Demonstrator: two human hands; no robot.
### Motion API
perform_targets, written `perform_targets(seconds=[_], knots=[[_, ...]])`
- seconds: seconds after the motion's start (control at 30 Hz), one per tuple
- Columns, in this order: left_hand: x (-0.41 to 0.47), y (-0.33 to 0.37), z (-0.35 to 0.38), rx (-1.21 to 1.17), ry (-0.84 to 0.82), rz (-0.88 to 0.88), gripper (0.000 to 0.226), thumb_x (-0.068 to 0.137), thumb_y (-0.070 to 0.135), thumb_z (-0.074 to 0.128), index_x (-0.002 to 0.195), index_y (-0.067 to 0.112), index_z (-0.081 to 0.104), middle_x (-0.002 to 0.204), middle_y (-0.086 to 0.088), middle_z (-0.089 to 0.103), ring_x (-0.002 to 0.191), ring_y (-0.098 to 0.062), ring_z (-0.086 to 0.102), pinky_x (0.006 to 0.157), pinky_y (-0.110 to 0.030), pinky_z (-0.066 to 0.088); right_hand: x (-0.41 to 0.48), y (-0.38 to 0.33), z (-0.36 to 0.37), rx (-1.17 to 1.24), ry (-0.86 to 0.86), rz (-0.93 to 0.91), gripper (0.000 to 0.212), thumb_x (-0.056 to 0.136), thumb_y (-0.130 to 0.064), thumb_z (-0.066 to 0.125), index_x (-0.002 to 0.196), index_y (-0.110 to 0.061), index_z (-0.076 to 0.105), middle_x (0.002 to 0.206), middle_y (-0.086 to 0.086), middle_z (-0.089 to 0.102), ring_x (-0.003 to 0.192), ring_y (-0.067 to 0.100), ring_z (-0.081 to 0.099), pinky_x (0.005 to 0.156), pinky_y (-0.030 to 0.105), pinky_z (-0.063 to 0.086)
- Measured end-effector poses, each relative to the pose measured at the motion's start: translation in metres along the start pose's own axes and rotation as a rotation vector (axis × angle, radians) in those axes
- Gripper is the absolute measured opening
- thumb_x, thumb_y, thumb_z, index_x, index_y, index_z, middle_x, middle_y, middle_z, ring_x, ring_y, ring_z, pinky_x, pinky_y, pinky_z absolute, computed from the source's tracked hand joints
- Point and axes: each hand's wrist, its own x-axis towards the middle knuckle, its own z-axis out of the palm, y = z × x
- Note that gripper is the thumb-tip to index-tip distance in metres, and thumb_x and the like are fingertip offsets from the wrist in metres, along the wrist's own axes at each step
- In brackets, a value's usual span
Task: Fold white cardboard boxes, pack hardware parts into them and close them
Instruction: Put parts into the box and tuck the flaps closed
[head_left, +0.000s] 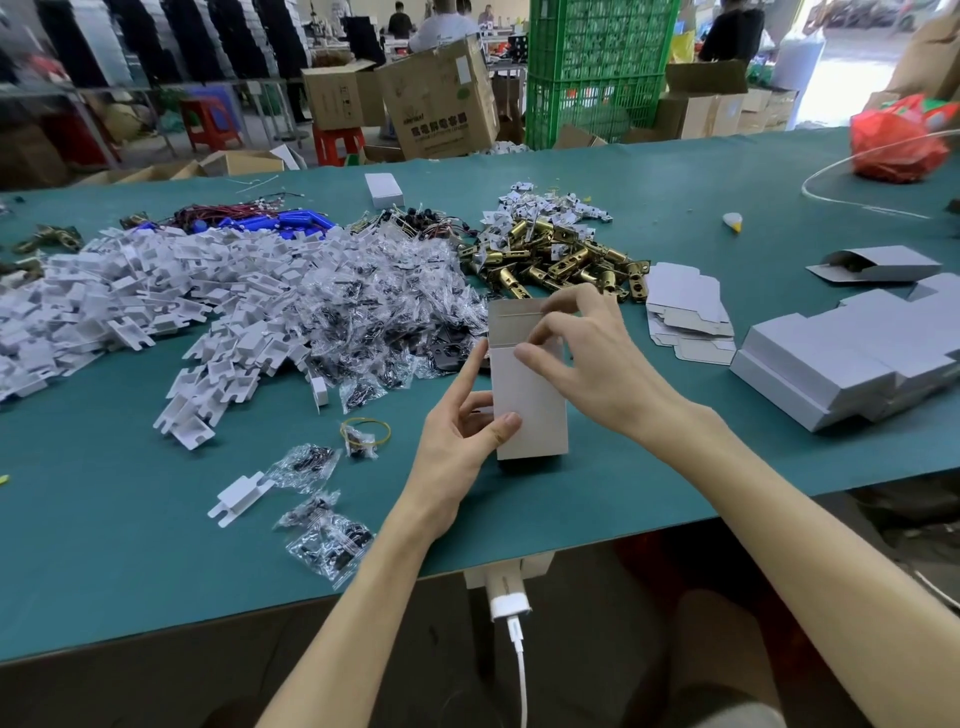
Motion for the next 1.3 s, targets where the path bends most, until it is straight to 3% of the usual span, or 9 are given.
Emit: perform_targets(seconds=[0.1, 0.17, 0.23, 0.43, 0.67, 0.77, 0.87, 1.03, 1.3], knots=[[-0.001, 0.001, -0.001, 0.01, 0.001, 0.016, 0.082, 0.092, 0.011, 0.077, 0.156, 0.046, 0.039, 0.118, -0.018, 0.07, 0.099, -0.018, 0.07, 0.092, -0.031, 0.056, -0.009, 0.008, 0.013, 0.371, 0.106, 0.101, 0.037, 0.095, -0.025, 0.071, 0.128, -0.017, 0.055, 0.13, 0.005, 0.046, 0.114, 0.014, 0.056, 0.097, 0.024, 0.049], [-0.001, 0.0, -0.001, 0.021, -0.002, 0.019, 0.08, 0.091, 0.016, 0.076, 0.155, 0.048, 0.04, 0.115, -0.023, 0.067, 0.099, -0.019, 0.07, 0.089, -0.03, 0.057, -0.015, 0.015, 0.025, 0.544, 0.149, 0.171, 0.045, 0.093, -0.018, 0.072, 0.132, -0.016, 0.05, 0.126, 0.004, 0.053, 0.106, 0.01, 0.063, 0.089, 0.019, 0.052], [0.0, -0.001, -0.002, 0.022, 0.012, 0.009, 0.078, 0.09, 0.02, 0.075, 0.154, 0.047, 0.041, 0.111, -0.027, 0.065, 0.096, -0.017, 0.069, 0.085, -0.028, 0.057, -0.023, 0.02, 0.038, 0.686, 0.168, 0.234, 0.042, 0.093, -0.015, 0.073, 0.13, -0.018, 0.052, 0.125, -0.001, 0.058, 0.1, 0.007, 0.068, 0.086, 0.023, 0.056], [0.0, -0.003, 0.0, 0.057, 0.075, -0.014, 0.066, 0.092, 0.031, 0.071, 0.153, 0.039, 0.048, 0.098, -0.006, 0.068, 0.088, -0.012, 0.068, 0.076, -0.024, 0.056, -0.039, 0.025, 0.065, 1.082, 0.23, 0.405, 0.049, 0.087, -0.018, 0.08, 0.129, -0.023, 0.056, 0.119, 0.006, 0.07, 0.097, 0.016, 0.074, 0.08, 0.033, 0.062], [-0.003, -0.002, 0.001, 0.048, 0.109, -0.005, 0.055, 0.101, 0.024, 0.068, 0.151, 0.037, 0.05, 0.102, -0.007, 0.069, 0.09, -0.01, 0.07, 0.077, -0.026, 0.057, -0.04, 0.026, 0.065, 1.175, 0.229, 0.417, 0.043, 0.087, -0.019, 0.079, 0.128, -0.022, 0.067, 0.115, 0.006, 0.074, 0.107, 0.032, 0.071, 0.092, 0.052, 0.059], [-0.002, -0.001, 0.002, 0.04, 0.138, -0.021, 0.053, 0.101, 0.025, 0.068, 0.149, 0.039, 0.052, 0.105, -0.005, 0.072, 0.098, -0.019, 0.071, 0.085, -0.037, 0.061, -0.04, 0.026, 0.064, 1.177, 0.157, 0.394, 0.039, 0.09, -0.021, 0.076, 0.128, -0.026, 0.069, 0.118, 0.006, 0.073, 0.109, 0.033, 0.07, 0.093, 0.05, 0.058], [-0.003, -0.001, 0.001, 0.043, 0.156, -0.039, 0.044, 0.1, 0.024, 0.069, 0.142, 0.037, 0.06, 0.111, -0.011, 0.072, 0.104, -0.031, 0.071, 0.089, -0.048, 0.061, -0.04, 0.026, 0.064, 1.142, 0.102, 0.376, 0.033, 0.093, -0.022, 0.073, 0.125, -0.026, 0.072, 0.117, 0.004, 0.072, 0.1, 0.023, 0.071, 0.087, 0.043, 0.059], [-0.004, -0.001, 0.001, 0.032, 0.163, -0.042, 0.019, 0.1, 0.021, 0.069, 0.119, 0.022, 0.068, 0.111, -0.015, 0.072, 0.091, -0.018, 0.07, 0.078, -0.042, 0.061, -0.041, 0.026, 0.065, 1.104, 0.07, 0.359, 0.021, 0.094, -0.024, 0.072, 0.114, -0.022, 0.076, 0.115, 0.004, 0.074, 0.094, 0.018, 0.072, 0.078, 0.035, 0.059], [-0.003, -0.005, 0.0, 0.004, 0.191, -0.065, 0.014, 0.101, 0.025, 0.067, 0.102, 0.011, 0.069, 0.086, 0.002, 0.07, 0.074, -0.011, 0.062, 0.059, -0.023, 0.052, -0.041, 0.03, 0.07, 1.047, 0.081, 0.366, 0.016, 0.094, -0.026, 0.073, 0.097, -0.01, 0.076, 0.097, 0.006, 0.074, 0.084, 0.017, 0.068, 0.076, 0.036, 0.052]])
